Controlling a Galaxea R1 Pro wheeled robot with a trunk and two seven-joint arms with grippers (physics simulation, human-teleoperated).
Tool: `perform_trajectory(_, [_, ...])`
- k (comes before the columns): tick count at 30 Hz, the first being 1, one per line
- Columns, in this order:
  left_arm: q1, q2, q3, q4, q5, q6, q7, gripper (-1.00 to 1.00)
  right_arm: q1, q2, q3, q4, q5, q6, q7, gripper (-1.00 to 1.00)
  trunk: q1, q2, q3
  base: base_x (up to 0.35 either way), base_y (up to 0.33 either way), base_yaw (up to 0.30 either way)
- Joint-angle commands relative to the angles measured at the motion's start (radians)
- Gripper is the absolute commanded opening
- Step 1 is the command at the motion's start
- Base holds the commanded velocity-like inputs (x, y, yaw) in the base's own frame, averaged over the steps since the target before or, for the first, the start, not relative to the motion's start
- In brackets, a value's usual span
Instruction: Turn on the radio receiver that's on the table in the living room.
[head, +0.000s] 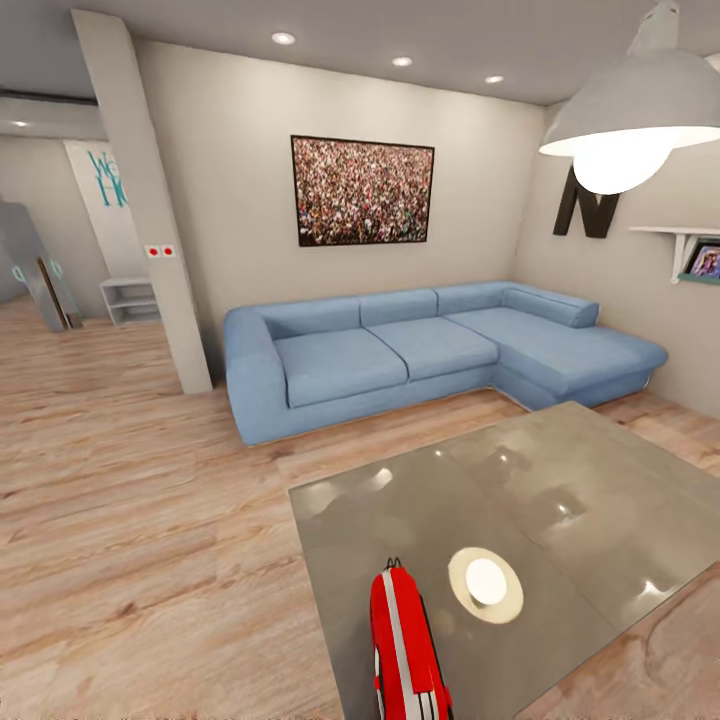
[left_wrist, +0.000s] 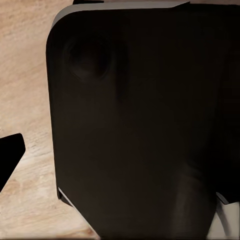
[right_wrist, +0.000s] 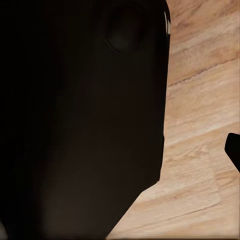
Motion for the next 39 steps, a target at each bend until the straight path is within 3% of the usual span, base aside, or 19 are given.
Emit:
perform_trajectory(1, [0.0,0.0,0.0,0.0,0.0,0.0,0.0,1.0,0.0,0.0,0.0,0.0,0.0,0.0,0.0,1.0,-0.004,0.007,0.002,0.0,0.0,0.0])
perform_trajectory(39, [0.0,0.001,-0.001,-0.003,0.0,-0.003,0.0,1.0,0.0,0.0,0.001,0.0,0.002,0.0,0.0,1.0,-0.15,0.273,0.058,0.0,0.0,0.0])
